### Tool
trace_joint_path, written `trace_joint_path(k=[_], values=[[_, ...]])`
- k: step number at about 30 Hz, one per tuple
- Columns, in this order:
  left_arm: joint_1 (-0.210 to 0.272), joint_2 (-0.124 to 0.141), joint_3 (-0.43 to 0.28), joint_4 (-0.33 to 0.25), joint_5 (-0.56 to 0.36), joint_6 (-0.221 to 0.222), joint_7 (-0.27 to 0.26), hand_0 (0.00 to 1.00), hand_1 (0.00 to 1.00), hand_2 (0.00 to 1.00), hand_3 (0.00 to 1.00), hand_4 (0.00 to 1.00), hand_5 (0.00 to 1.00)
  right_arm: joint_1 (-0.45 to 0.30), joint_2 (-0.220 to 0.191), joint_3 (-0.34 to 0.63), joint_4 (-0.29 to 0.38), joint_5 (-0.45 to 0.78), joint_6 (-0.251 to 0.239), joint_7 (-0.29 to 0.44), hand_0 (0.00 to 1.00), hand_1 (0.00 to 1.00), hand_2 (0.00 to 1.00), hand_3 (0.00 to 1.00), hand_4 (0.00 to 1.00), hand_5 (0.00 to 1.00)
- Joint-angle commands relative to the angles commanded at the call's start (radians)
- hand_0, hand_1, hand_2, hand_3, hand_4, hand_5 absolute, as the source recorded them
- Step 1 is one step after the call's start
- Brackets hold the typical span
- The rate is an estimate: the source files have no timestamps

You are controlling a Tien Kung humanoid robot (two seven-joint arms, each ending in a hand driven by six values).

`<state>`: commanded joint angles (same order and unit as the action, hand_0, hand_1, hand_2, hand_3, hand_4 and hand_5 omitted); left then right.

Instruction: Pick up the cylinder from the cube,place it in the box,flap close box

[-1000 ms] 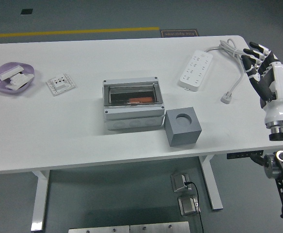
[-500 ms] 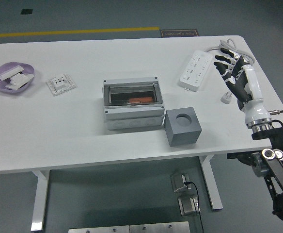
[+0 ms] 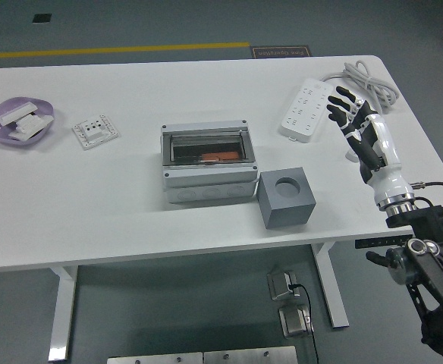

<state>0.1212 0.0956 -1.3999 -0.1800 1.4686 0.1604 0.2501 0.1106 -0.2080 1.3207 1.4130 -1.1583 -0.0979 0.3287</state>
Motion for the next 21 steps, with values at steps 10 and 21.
trace_joint_path(k=[10, 21], values=[[-0.014, 0.001, 0.034, 0.0, -0.022, 0.0, -0.005, 0.629, 0.645, 0.606, 0.62, 0.661, 0.241, -0.021, -0.021, -0.013, -0.015, 0.09, -0.009, 0.025, 0.864, 0.856, 0.883, 0.89, 0.968, 0.666], [-0.031, 0.003, 0.042, 0.0, -0.023, 0.0, -0.005, 0.629, 0.644, 0.606, 0.62, 0.661, 0.242, -0.023, -0.016, 0.001, -0.01, 0.091, -0.014, 0.029, 0.858, 0.852, 0.87, 0.872, 0.974, 0.683]])
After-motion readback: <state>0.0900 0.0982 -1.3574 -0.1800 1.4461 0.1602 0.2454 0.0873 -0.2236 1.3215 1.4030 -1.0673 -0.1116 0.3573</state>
